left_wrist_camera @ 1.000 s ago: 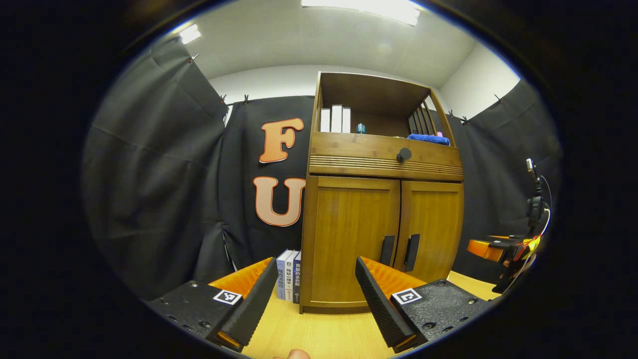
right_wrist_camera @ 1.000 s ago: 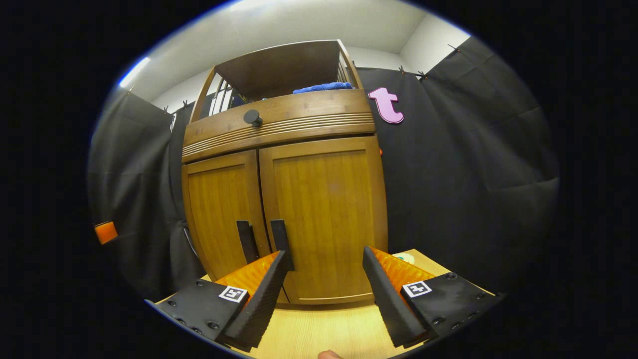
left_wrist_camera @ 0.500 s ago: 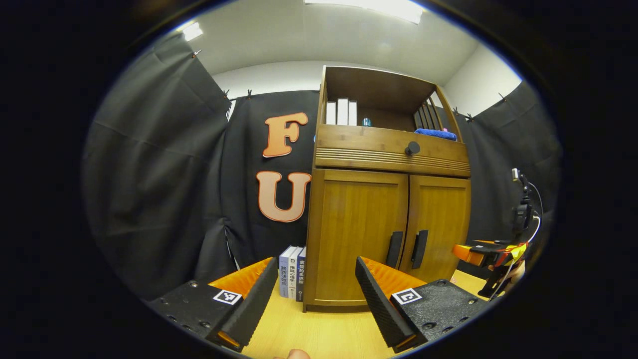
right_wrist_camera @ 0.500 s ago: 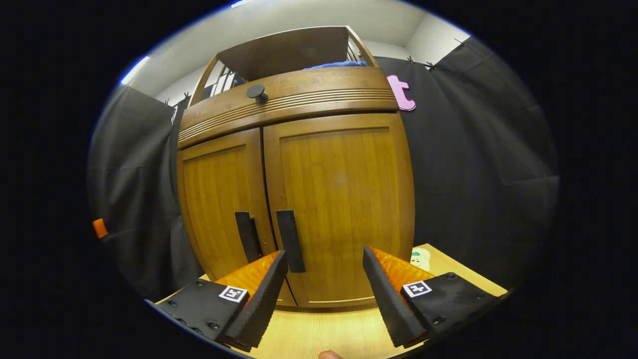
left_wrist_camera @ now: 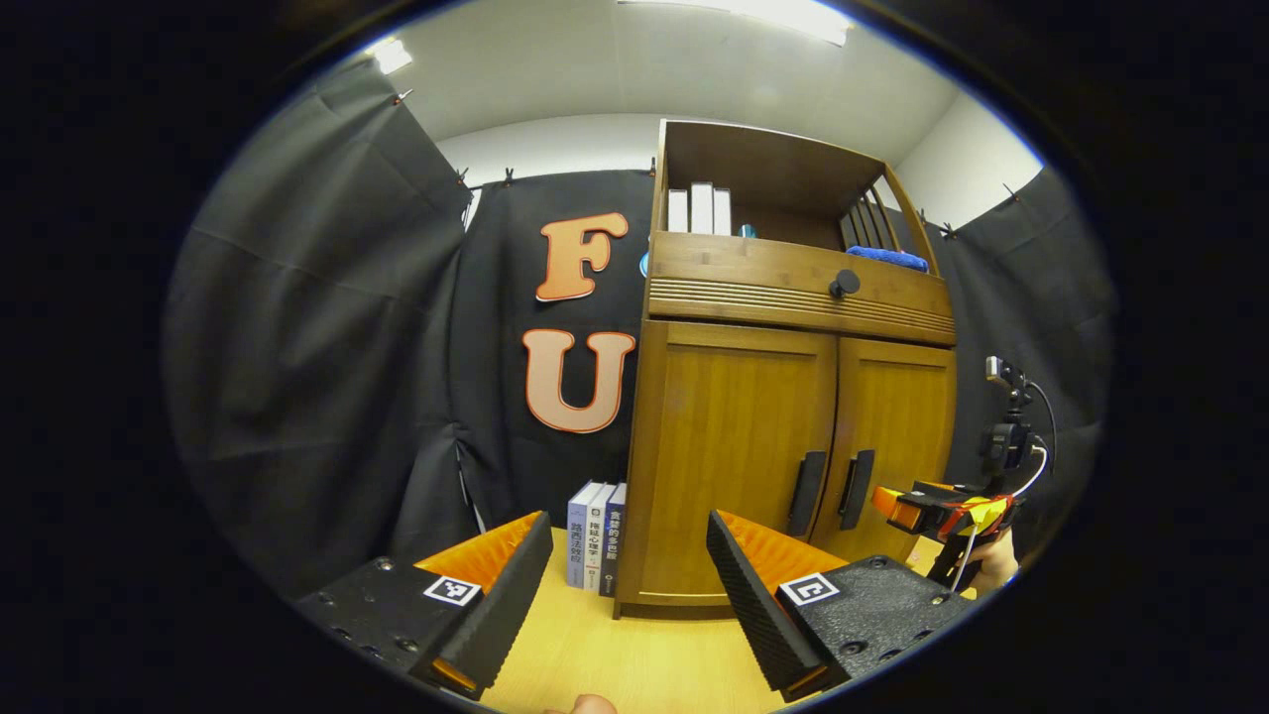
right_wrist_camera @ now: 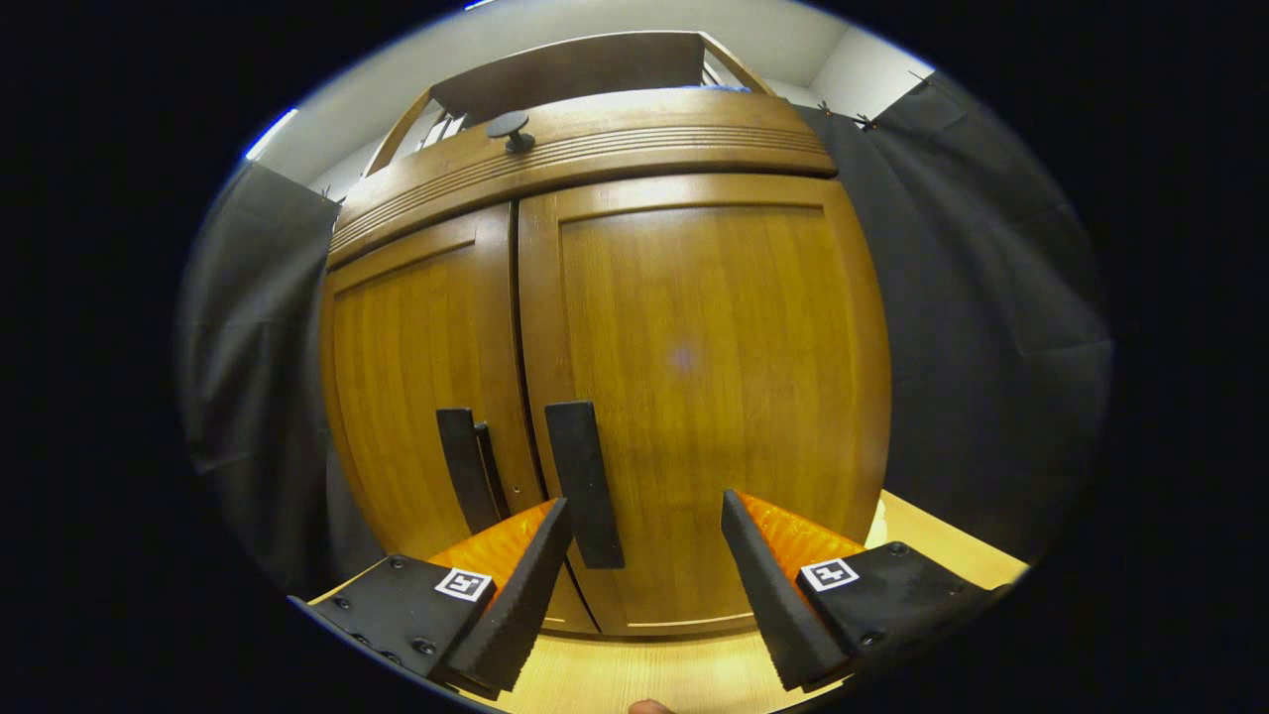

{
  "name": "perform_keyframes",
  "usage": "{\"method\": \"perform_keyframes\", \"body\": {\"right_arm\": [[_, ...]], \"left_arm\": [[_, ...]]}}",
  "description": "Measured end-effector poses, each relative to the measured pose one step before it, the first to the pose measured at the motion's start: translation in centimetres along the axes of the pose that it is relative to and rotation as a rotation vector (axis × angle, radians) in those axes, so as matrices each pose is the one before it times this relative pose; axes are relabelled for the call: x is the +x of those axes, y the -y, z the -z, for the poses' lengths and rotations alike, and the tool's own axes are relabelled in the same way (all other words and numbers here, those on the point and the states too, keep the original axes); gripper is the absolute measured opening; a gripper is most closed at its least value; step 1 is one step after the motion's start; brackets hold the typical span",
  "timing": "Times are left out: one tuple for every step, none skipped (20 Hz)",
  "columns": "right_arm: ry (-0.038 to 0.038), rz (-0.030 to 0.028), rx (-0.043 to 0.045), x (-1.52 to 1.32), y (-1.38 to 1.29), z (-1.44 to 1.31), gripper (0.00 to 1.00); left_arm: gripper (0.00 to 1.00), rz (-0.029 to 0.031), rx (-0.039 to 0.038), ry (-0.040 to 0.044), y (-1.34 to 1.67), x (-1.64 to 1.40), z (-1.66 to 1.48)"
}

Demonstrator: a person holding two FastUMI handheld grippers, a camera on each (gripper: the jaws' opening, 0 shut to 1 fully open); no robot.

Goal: Open the right door of the double-door shoe cabinet with the right hand, and open the left door with the left hand.

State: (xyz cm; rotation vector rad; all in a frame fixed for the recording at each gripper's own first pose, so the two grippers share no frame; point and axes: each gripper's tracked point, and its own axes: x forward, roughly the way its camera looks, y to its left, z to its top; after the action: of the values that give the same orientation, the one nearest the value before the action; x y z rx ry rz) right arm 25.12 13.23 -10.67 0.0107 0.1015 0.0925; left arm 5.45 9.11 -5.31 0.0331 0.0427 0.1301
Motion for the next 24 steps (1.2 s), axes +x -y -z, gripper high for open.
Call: {"method": "perform_keyframes", "body": {"right_arm": [[-0.00369,-0.00521,-0.00195,0.306,-0.238,0.463,0.98],[0.00046,-0.0073,-0.00332,0.372,-0.218,0.107,0.98],[0.00347,-0.00526,-0.00516,0.335,-0.239,0.088,0.98],[0.00577,-0.00648,-0.01056,0.161,-0.246,-0.086,0.89],[0.00885,-0.00325,-0.01541,0.222,-0.2,-0.069,0.89],[0.00846,0.00254,-0.01983,0.506,-0.147,-0.216,0.88],[0.00841,0.00854,-0.01674,0.464,-0.034,-0.289,0.88],[0.00764,0.01071,-0.01708,0.504,-0.021,-0.25,0.88],[0.00139,0.00874,-0.01286,0.314,0.054,0.002,0.87],[-0.00526,0.00749,-0.01,0.391,0.001,0.039,0.86],[-0.00741,-0.00741,0.00242,0.242,-0.299,0.109,0.85],[-0.01043,-0.00679,0.01209,0.191,-0.349,0.154,0.76],[-0.01274,-0.01124,0.01121,0.099,-0.326,0.167,0.72],[-0.00808,-0.00636,0.00627,0.313,-0.217,0.156,0.72],[-0.00461,0.00994,0.00151,0.388,0.129,0.255,0.72],[-0.00191,0.00341,-0.00216,-0.077,0.049,0.005,0.6],[-0.00449,-0.00732,0.00385,0.139,-0.254,0.069,0.49],[-0.00264,-0.00108,-0.0027,-0.025,-0.09,0.035,0.38],[0.00103,0.00752,-0.00843,0.149,0.107,0.005,0.39],[-0.00322,0.00844,-0.00673,0.115,0.131,0.172,0.39],[0.00331,0.00265,0.00439,-0.213,0.088,-0.091,0.39],[-0.00357,0.00831,0.00527,0.444,0.206,-0.026,0.37],[-0.00702,-0.00479,0.00828,-0.15,-0.057,0.135,0.36],[-0.00351,-0.0073,0.01015,-0.039,0.05,0.028,0.35]], "left_arm": [[0.95,-0.00876,0.00404,-0.00091,-0.36,0.153,0.163],[0.95,-0.00827,0.00273,-0.0019,-0.332,0.215,0.168],[0.97,-0.00724,0.00196,-0.0023,-0.361,0.091,0.231],[0.97,-0.00511,0.00037,-0.00175,-0.291,0.117,0.199],[0.97,-0.0037,-0.00034,-0.00188,-0.199,0.082,0.224],[0.92,-0.00224,-0.00119,-0.00207,-0.212,0.141,0.129],[0.92,-0.00058,-0.00268,-0.00311,-0.099,0.184,0.224],[0.95,-0.00025,-0.0035,-0.0039,-0.129,0.123,0.203],[0.97,0.00074,-0.00336,-0.00404,-0.077,0.06,0.245],[0.95,-0.00023,-0.00369,-0.00447,-0.127,0.145,0.157],[0.95,-0.00079,-0.00314,-0.00416,-0.134,0.138,0.216],[0.95,-0.00148,-0.00224,-0.00257,-0.154,0.098,0.097],[0.92,-0.00136,-0.00193,-0.0022,-0.051,0.077,0.204],[0.92,-0.00209,-0.0022,-0.00112,-0.031,0.085,0.118],[0.92,-0.00268,-0.00172,-0.00121,-0.184,-0.018,0.124],[0.94,-0.00327,-0.00208,-0.00034,-0.139,0.036,0.033],[0.95,-0.0018,-0.00167,0.00029,-0.106,-0.063,0.116],[0.92,-0.00143,-0.00107,-0.00004,-0.047,0.056,-0.007],[0.92,-0.00102,-0.00143,-0.00028,-0.065,0.067,0.078],[0.92,-0.0011,-0.00157,-0.00118,-0.064,-0.014,-0.05],[0.92,-0.00164,-0.00236,-0.00394,-0.007,-0.012,0.227],[0.92,-0.00041,-0.00255,-0.0071,-0.001,-0.11,0.058],[0.95,0.00019,-0.00358,-0.00482,0.067,-0.109,0.112],[0.92,-0.0014,-0.00314,-0.00291,0.003,-0.117,-0.061]]}}
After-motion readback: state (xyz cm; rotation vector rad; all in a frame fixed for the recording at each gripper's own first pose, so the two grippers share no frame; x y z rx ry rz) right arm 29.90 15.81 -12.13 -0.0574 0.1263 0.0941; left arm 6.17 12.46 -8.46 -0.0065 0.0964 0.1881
